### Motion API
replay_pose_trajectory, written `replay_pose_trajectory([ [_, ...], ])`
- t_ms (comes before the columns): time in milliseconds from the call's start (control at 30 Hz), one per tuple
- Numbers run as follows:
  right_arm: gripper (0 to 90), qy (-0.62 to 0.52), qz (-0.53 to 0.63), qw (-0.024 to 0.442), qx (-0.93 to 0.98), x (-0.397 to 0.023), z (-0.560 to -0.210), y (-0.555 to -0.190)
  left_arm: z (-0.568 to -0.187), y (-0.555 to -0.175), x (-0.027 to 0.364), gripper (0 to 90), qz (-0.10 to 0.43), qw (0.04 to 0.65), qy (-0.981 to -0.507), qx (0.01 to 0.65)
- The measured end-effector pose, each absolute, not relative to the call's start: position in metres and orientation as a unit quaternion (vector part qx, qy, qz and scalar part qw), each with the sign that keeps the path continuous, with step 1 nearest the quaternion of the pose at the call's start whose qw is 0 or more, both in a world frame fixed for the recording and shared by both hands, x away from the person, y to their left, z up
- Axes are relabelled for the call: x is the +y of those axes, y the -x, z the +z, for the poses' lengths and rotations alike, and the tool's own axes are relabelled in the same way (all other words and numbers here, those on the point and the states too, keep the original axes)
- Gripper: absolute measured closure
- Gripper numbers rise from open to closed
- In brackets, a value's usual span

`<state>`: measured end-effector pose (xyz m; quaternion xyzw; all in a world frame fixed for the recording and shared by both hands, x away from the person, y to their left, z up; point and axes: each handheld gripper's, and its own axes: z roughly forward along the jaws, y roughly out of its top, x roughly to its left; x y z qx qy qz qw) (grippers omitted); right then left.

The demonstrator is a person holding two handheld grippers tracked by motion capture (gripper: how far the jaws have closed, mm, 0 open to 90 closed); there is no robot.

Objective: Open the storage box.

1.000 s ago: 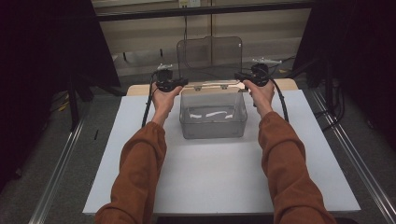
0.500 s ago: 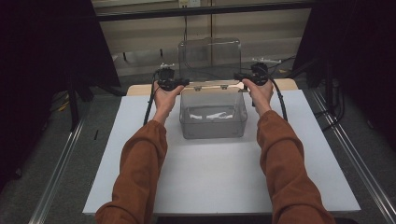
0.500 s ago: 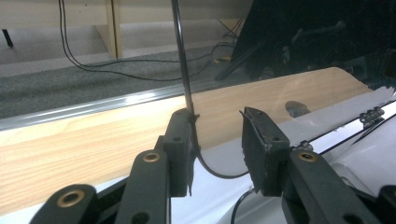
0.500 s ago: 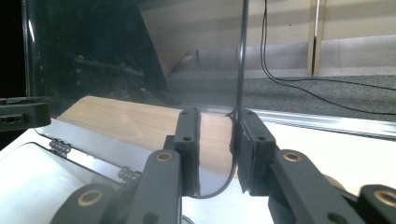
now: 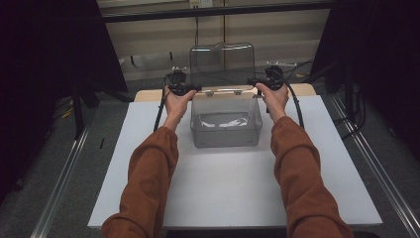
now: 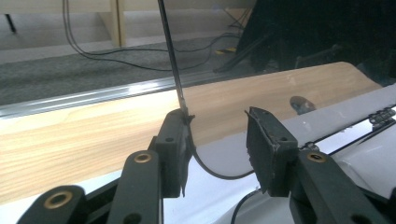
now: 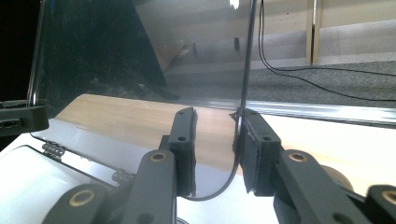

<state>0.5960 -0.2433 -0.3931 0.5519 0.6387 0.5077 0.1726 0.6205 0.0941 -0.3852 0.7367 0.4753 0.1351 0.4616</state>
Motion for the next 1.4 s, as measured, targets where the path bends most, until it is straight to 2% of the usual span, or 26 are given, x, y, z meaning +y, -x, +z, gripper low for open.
replay_pose_trajectory([
  [1000,61.0,-0.581,0.485,0.142,0.638,-0.241,-0.402,-0.603,-0.39,-0.626,0.093,51.8,0.113,0.444,-0.739,0.494],
  [1100,58.4,-0.579,0.481,0.143,0.643,-0.241,-0.403,-0.603,-0.389,-0.625,0.089,46.7,0.145,0.427,-0.749,0.485],
  [1167,55.7,-0.585,0.478,0.13,0.642,-0.241,-0.406,-0.604,-0.389,-0.624,0.087,49.7,0.159,0.415,-0.757,0.479],
  [1233,54.2,-0.598,0.48,0.106,0.634,-0.242,-0.411,-0.604,-0.391,-0.625,0.09,50.3,0.141,0.424,-0.75,0.487],
  [1400,53.2,-0.603,0.484,0.11,0.624,-0.239,-0.414,-0.605,-0.395,-0.627,0.093,50.1,0.131,0.436,-0.743,0.49],
])
